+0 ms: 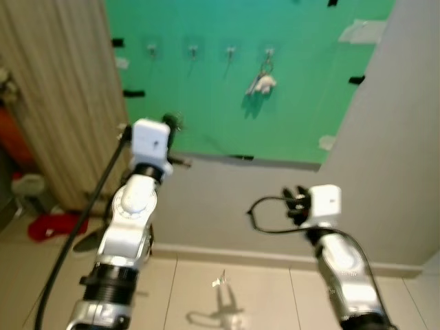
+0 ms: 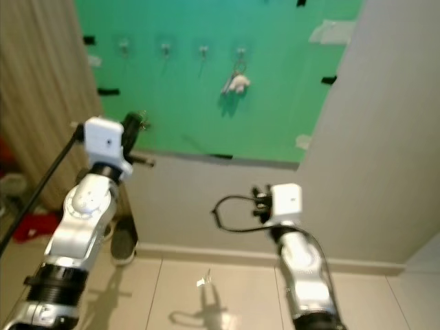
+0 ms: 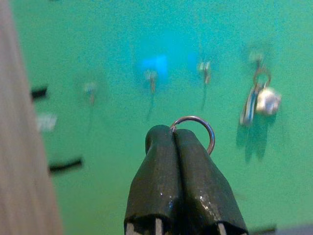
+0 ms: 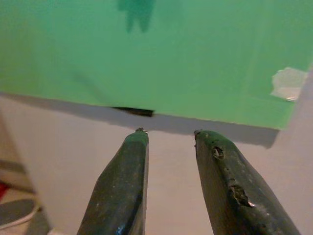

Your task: Hang keys on a hook

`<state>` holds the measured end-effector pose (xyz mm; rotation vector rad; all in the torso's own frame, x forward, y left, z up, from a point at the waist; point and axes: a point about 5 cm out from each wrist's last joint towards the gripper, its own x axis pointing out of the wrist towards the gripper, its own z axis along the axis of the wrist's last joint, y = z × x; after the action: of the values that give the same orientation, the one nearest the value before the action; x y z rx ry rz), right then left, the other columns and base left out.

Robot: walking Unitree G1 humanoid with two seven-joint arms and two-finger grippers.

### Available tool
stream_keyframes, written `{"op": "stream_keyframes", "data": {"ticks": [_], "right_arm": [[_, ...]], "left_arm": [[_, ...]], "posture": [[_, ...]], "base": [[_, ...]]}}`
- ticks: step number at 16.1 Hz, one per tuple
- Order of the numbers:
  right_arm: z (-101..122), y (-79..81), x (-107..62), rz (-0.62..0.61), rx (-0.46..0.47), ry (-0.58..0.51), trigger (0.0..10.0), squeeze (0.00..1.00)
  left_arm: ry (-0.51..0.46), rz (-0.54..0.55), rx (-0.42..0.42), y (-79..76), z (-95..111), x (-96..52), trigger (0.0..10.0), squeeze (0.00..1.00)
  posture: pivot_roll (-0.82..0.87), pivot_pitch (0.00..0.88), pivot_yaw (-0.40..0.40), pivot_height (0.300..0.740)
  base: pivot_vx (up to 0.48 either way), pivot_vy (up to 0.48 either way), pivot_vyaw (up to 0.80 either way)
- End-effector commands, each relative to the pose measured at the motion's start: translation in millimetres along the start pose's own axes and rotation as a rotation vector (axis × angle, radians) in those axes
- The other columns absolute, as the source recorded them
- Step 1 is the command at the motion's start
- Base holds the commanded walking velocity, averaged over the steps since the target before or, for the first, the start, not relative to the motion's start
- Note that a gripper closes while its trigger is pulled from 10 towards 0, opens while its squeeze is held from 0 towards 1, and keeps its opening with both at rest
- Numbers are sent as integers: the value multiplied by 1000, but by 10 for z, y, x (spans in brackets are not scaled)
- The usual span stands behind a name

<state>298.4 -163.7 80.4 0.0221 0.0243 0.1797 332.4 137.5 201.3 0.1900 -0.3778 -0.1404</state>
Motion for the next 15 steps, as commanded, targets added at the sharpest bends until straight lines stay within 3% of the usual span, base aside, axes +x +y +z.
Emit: {"op": "stream_keyframes", "data": {"ticks": [1,4,6,9,12,15], "right_arm": [[23,49,24,10,5,-14,10000,0],[11,70,17,22,1,-11,10000,0],[0,72,16,29,1,-6,10000,0],[-10,88,14,42,0,-1,10000,0],[-42,90,-23,54,-3,12,10000,0],[-77,112,-60,57,2,23,10000,0]], "left_arm": [[-17,27,24,83,38,5,10000,0],[-83,79,37,137,165,-1,10000,0],[-162,137,50,212,364,13,10000,0],[-231,152,91,280,603,127,10000,0],[-327,26,-81,221,984,237,10000,0],[-348,-17,-149,160,1052,193,10000,0]], "posture": [[-18,0,-40,740],[-13,0,-46,740],[-9,0,-54,740],[-5,0,-65,740],[-4,0,-67,740],[-8,0,-63,740]], "base": [[461,0,0],[461,0,0],[461,0,0],[461,0,0],[0,0,0],[0,0,0]]}}
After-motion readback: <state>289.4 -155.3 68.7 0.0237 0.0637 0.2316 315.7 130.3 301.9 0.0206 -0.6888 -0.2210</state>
